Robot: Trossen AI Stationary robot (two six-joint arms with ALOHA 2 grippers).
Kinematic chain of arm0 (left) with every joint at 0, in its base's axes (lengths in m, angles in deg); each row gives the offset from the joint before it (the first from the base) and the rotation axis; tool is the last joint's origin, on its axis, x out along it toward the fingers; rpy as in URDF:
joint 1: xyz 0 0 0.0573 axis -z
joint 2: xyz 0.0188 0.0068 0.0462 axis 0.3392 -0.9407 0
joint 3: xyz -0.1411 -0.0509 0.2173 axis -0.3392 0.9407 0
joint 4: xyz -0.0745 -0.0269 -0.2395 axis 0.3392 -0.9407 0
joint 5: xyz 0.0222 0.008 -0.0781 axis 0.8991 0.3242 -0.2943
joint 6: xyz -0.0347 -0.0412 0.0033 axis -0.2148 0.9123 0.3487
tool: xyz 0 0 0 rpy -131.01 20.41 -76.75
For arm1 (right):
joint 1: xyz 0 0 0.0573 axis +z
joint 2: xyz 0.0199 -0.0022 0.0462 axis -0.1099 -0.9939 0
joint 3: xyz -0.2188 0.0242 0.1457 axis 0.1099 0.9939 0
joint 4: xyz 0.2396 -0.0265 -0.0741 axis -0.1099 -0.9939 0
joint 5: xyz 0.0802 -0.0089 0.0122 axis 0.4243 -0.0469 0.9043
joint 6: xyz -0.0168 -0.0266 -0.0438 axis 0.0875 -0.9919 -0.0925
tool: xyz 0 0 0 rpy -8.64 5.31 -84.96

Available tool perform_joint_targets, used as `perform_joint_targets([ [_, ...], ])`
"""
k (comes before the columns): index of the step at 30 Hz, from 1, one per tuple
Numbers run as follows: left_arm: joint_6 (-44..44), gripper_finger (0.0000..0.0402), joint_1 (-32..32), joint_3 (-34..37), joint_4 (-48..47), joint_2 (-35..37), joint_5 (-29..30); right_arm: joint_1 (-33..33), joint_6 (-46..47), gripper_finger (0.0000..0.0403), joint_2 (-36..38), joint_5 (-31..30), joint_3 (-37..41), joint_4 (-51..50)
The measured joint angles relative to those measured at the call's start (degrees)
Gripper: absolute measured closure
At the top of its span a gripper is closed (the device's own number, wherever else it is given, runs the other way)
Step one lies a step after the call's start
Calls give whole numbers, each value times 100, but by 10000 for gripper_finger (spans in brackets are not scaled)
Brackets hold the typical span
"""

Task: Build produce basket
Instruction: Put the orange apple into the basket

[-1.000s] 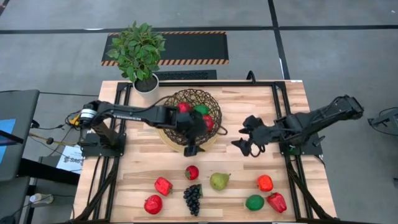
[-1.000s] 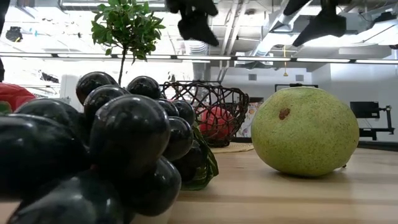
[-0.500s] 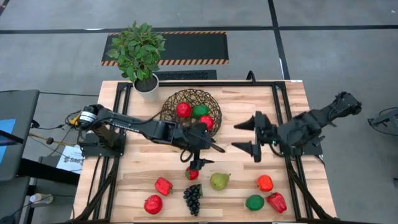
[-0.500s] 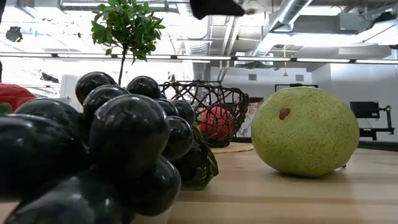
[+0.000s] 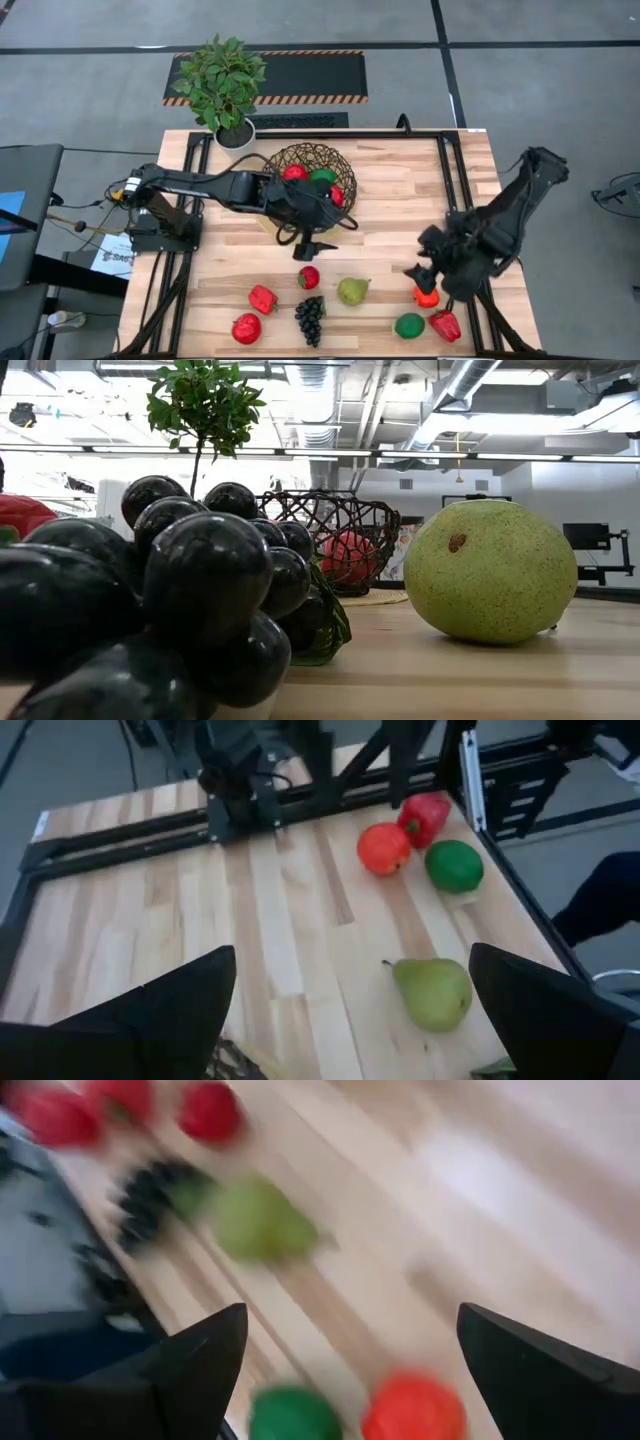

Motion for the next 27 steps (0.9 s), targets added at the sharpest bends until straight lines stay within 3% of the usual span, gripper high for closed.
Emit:
perform_joint_targets([
  [4, 310, 14, -4, 11, -328, -11, 77, 232, 863, 24, -537, 1108, 2, -506],
  [9, 680, 14, 61, 11, -307, -11, 136, 357, 1855, 24, -1113, 1673, 2, -718],
  [14, 702, 14, 227, 122, -59, -79, 573, 450, 2284, 24, -1604, 1754, 2, -382],
  [27, 1143, 14, 420, 369, -46, -84, 556, 447, 2570, 24, -2247, 1925, -7, 178],
])
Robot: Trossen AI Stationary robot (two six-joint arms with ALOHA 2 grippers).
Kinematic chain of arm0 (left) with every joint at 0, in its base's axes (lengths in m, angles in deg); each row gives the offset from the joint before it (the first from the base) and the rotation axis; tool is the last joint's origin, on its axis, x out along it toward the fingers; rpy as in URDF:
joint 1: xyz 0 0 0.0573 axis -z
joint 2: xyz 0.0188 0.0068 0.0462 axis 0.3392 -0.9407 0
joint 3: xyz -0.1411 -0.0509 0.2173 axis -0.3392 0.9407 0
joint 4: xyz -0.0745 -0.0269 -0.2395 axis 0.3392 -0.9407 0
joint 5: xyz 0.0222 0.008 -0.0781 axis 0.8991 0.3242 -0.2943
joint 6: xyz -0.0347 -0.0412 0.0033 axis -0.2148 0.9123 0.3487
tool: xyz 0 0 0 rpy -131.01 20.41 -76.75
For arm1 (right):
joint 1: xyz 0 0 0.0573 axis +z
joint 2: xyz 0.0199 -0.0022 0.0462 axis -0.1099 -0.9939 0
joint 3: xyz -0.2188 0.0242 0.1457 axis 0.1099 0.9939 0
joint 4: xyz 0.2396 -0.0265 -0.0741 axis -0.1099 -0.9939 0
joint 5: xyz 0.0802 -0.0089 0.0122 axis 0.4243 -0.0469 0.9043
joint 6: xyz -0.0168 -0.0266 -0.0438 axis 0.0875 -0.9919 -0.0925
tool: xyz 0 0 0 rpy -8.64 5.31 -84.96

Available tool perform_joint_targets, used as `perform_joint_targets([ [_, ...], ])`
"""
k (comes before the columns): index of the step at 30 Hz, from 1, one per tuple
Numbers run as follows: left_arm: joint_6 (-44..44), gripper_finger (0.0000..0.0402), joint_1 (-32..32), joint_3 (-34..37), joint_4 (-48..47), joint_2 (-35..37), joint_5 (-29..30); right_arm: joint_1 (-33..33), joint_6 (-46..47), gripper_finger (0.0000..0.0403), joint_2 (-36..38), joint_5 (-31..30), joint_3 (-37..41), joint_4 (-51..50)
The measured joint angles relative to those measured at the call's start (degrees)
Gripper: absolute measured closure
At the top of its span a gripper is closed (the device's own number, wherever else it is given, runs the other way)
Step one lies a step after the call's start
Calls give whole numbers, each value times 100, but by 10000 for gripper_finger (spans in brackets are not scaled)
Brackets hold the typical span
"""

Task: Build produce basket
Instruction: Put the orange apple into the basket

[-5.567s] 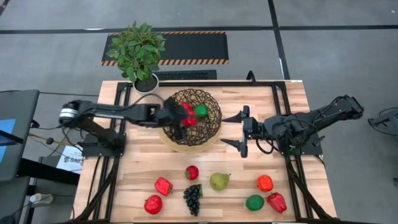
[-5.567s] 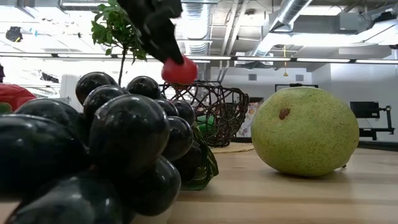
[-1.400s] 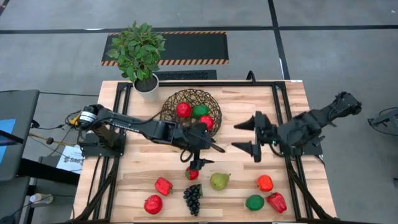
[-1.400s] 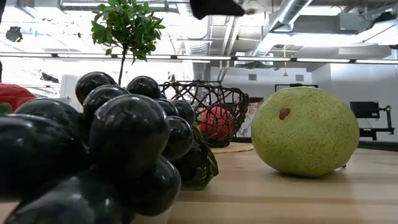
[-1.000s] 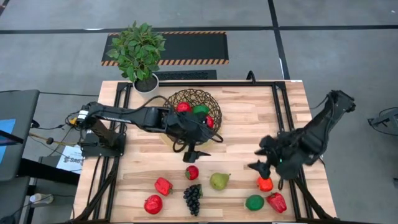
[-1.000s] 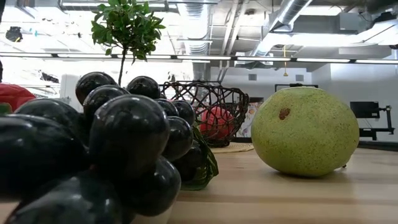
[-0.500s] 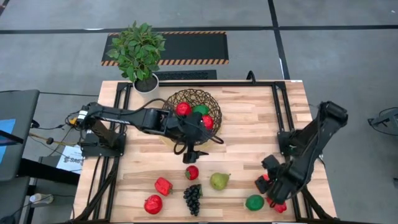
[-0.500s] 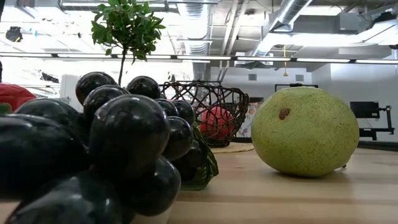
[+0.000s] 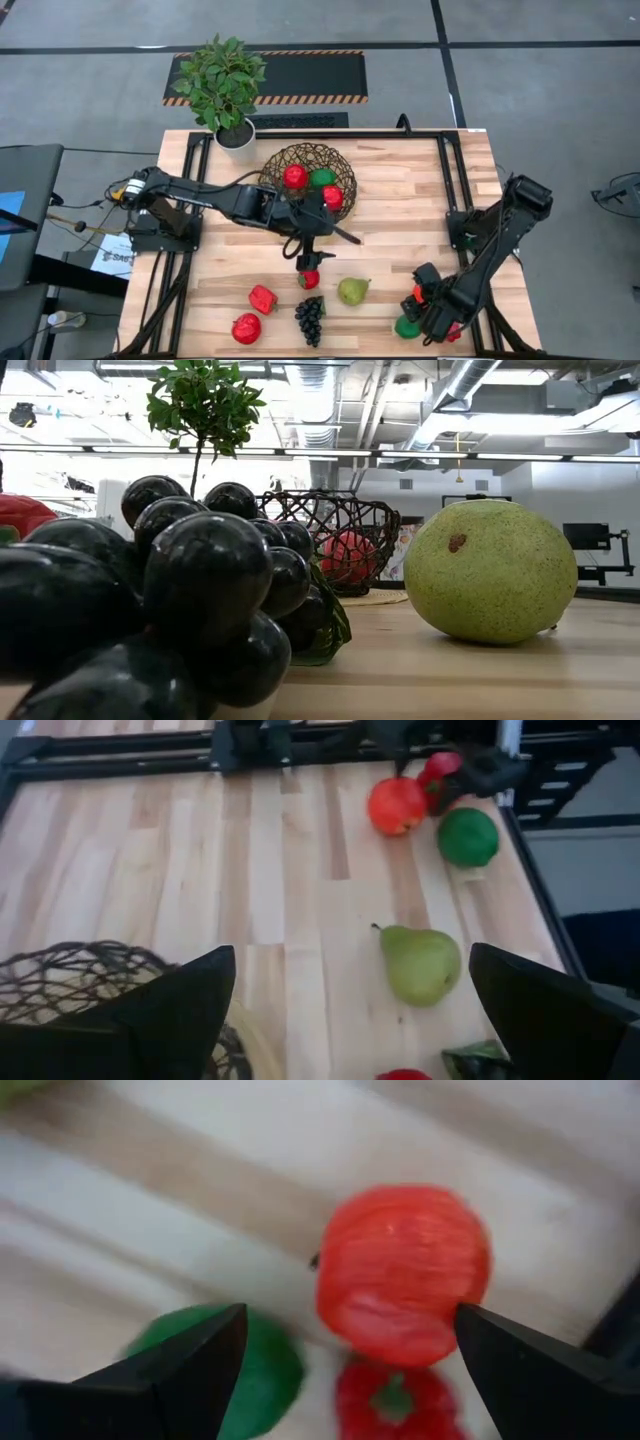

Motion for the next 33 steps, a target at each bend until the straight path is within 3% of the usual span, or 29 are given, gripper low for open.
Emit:
perform_joint_targets([
  [13, 11, 14, 157, 0, 249, 1, 298, -138, -211, 27, -658, -10, 8, -143],
  [23, 280, 14, 191, -2, 296, 1, 421, -693, -1017, 63, -704, -319, 7, -660],
  [30, 679, 14, 507, 235, 353, 3, 478, -879, -2587, 65, -288, -405, -109, -920],
  [33, 946, 14, 727, 360, 451, 12, 584, -1105, -3313, 62, 20, -967, -111, -1242],
])
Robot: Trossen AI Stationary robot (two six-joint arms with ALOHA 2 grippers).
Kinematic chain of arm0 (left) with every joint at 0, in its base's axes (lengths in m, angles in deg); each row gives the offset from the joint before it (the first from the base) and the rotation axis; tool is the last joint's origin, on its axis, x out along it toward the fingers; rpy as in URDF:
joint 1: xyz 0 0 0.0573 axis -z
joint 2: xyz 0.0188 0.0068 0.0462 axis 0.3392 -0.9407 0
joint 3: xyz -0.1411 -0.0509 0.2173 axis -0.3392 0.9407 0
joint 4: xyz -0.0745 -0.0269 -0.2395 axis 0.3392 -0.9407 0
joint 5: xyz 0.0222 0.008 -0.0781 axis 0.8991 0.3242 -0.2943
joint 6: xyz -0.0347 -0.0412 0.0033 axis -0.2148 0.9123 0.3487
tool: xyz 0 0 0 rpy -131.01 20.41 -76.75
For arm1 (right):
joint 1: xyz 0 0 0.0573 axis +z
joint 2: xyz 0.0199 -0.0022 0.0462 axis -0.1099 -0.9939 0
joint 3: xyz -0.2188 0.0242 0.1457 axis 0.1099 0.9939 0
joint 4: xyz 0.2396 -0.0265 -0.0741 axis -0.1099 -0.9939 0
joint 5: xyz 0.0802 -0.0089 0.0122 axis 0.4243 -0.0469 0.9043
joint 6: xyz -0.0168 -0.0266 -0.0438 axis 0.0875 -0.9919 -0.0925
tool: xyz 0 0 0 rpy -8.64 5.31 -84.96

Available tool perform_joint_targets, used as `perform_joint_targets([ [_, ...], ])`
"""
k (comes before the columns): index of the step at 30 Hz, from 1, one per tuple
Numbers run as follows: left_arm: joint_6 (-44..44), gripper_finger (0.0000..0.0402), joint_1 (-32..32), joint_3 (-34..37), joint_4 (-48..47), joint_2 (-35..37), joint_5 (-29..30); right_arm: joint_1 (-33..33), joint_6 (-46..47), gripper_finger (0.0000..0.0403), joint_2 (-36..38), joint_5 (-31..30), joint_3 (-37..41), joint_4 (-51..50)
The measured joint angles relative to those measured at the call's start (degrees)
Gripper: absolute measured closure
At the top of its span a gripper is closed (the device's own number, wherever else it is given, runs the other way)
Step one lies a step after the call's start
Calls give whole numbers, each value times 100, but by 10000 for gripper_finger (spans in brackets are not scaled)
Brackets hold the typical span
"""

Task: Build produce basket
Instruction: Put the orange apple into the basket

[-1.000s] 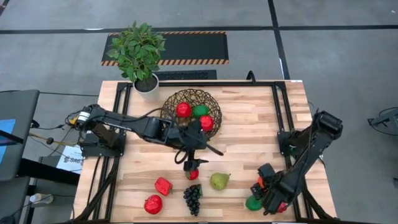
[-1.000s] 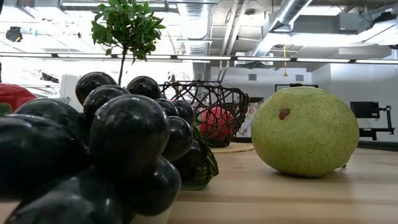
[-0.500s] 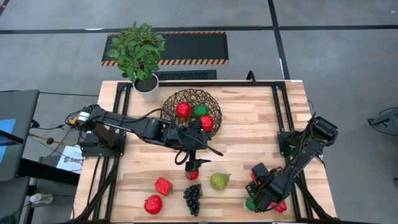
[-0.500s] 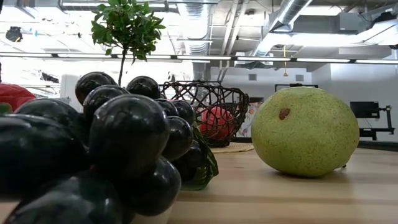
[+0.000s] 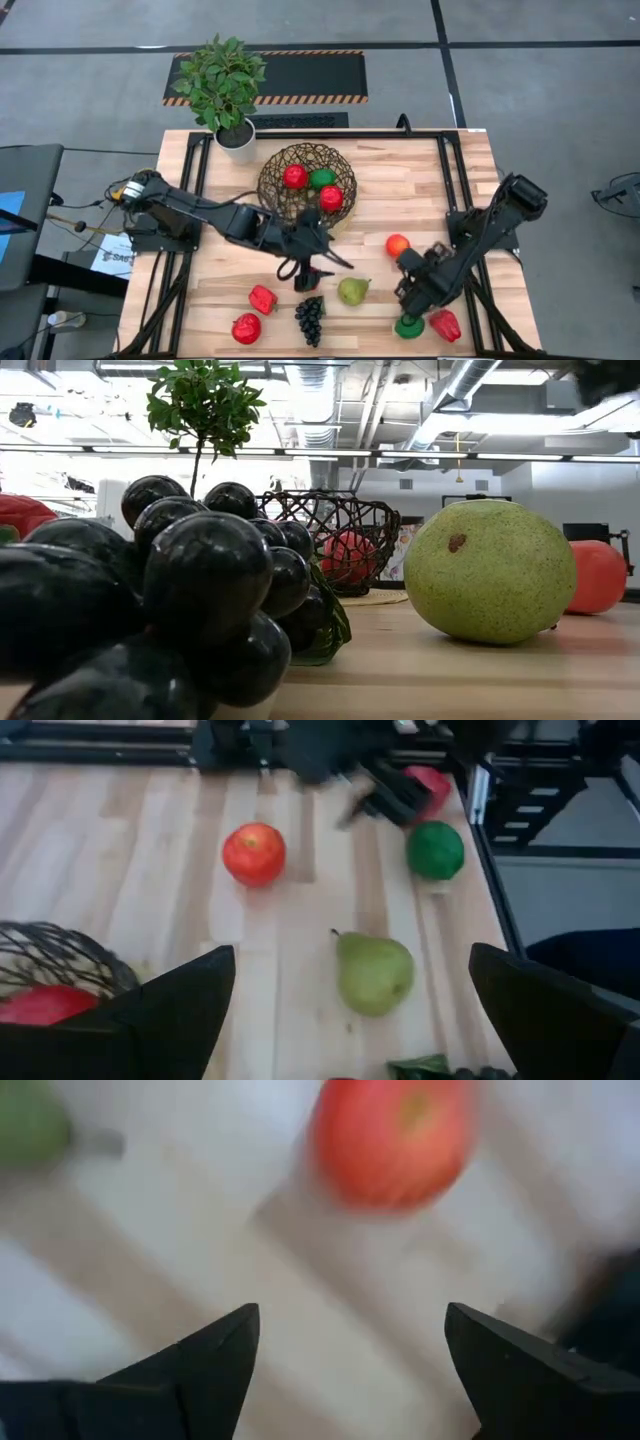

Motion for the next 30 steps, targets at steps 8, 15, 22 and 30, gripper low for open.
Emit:
perform_joint_targets([
  [8, 766, 14, 360, 34, -2, -7, 61, -862, -1517, 64, 773, -1017, 65, 110],
  [15, 965, 14, 701, 34, 2, -7, 617, -1329, -2724, 70, 1343, -687, 983, 1416],
  [22, 838, 14, 824, 34, 0, -7, 742, -1629, -3055, 70, 1829, -410, 1545, 1687],
  [30, 983, 14, 824, 34, 0, -7, 839, -1785, -3436, 70, 1974, 284, 2093, 2513],
])
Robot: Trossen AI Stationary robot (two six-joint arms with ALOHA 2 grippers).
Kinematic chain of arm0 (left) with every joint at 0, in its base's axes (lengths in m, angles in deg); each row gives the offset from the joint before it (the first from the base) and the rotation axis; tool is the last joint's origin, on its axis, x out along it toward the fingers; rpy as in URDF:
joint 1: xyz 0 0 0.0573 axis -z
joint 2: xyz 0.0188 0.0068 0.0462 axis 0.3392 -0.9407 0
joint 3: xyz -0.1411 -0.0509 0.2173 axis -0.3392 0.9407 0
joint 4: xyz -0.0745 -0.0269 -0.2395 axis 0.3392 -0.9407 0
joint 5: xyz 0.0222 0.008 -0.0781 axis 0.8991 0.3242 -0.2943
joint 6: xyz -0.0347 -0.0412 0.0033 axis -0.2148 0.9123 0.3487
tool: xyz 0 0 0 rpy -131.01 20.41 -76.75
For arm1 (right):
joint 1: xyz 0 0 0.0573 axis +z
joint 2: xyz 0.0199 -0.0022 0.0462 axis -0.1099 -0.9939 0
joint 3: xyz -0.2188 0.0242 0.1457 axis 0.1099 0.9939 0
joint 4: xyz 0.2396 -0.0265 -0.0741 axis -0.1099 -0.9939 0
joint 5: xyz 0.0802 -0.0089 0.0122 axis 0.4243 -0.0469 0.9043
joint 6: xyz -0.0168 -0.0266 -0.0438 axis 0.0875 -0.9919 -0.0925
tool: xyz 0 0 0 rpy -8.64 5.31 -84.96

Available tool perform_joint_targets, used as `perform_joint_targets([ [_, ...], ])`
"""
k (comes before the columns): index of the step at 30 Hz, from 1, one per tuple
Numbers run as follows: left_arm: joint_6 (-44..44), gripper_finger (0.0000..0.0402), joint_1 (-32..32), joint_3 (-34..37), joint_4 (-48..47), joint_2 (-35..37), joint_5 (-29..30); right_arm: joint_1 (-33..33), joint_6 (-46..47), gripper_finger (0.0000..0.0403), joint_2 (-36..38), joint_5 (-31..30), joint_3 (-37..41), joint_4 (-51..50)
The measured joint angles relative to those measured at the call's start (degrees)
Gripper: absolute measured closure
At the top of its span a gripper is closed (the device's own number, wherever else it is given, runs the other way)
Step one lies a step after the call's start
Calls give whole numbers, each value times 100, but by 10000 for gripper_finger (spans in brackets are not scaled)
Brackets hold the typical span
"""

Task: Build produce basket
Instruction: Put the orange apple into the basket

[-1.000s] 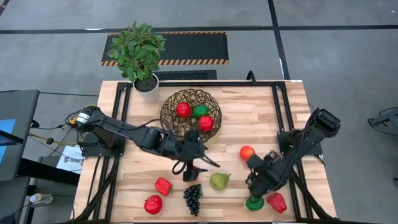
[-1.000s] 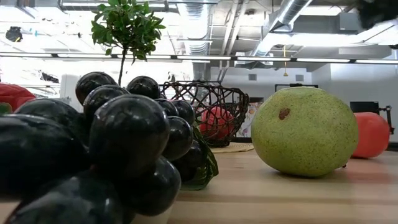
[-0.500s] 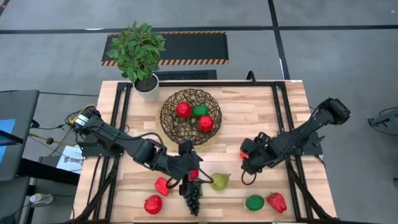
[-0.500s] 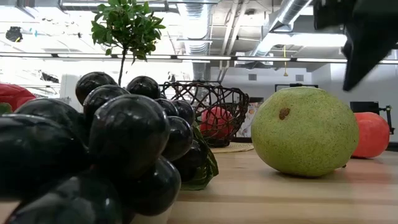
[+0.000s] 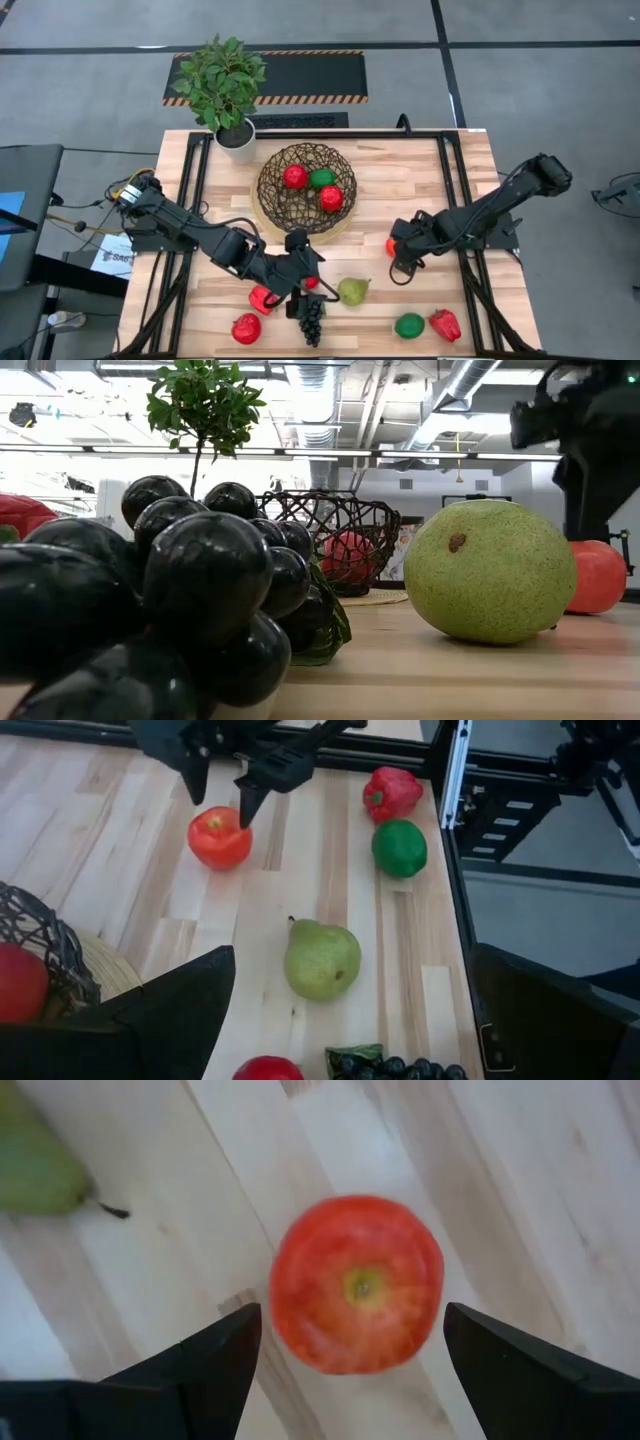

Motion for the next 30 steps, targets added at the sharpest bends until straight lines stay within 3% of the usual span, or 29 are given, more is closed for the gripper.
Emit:
perform_joint_targets([
  [10, -52, 14, 8, 0, -27, 0, 315, -409, -376, 71, 0, 136, 221, 196],
  [21, -32, 14, -15, 46, -154, 9, 233, -494, -507, 73, 19, 53, 517, 858],
  [30, -65, 14, -16, 46, -73, 74, 309, -542, -511, 134, 11, -191, 488, 859],
])
